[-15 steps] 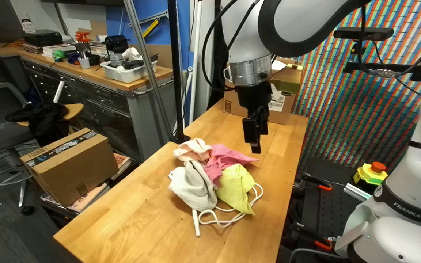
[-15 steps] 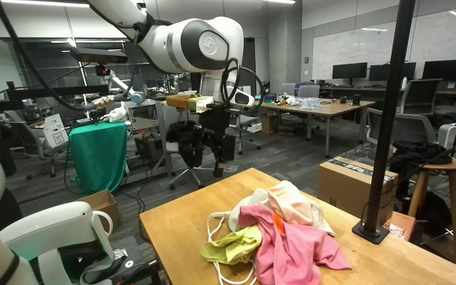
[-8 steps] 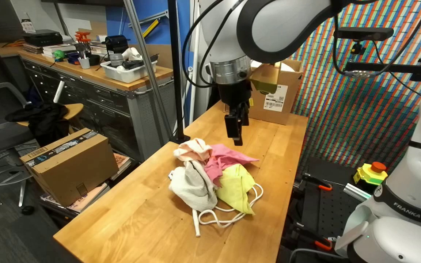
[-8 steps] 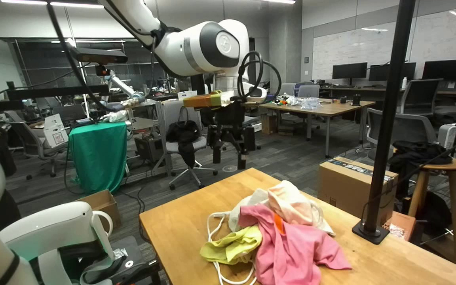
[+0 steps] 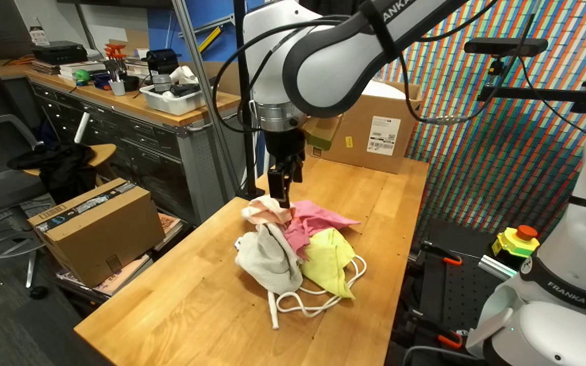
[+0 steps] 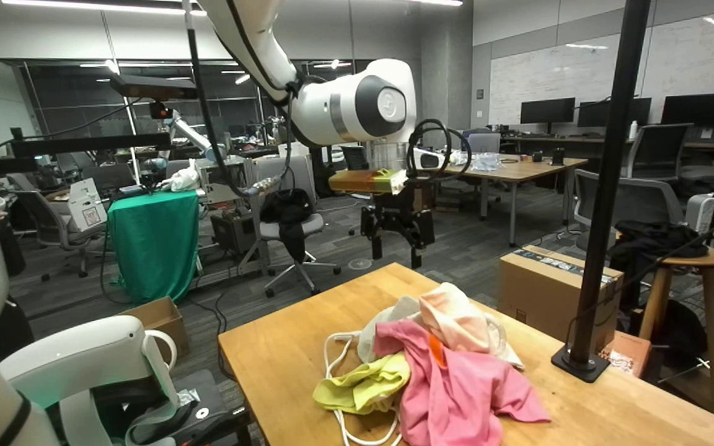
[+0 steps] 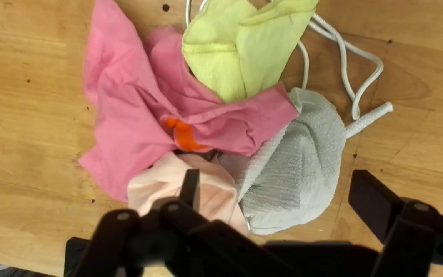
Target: Move the peach shirt to the right, move the pink shirt to the left, move the white towel to the left, move the yellow towel to the right, move the thick white rope forwards, move the radish backwards
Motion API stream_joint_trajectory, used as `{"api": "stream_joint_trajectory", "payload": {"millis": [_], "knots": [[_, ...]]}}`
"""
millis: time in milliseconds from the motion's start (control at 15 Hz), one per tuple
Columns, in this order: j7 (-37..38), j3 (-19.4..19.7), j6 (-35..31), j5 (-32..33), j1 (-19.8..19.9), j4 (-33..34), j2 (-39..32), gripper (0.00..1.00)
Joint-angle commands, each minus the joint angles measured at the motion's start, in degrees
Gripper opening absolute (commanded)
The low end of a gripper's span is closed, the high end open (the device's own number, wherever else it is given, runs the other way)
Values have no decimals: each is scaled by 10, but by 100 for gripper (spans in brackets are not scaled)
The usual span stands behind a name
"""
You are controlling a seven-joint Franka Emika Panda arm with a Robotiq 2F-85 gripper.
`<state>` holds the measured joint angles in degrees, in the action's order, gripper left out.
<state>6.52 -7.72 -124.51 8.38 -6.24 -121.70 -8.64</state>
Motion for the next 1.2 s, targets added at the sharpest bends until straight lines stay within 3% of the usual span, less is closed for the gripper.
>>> {"api": "stream_joint_trajectory", "payload": {"millis": [0,667,1000,1067,1133], "knots": [[4,18,-47,19,-3,36,-60,100],[60,83,-201,75,-28,58,-163,100],[121,129,-226,129,-58,77,-192,100],[127,134,-222,134,-61,79,-194,75],[133,139,-217,139,-65,83,-196,73]]}}
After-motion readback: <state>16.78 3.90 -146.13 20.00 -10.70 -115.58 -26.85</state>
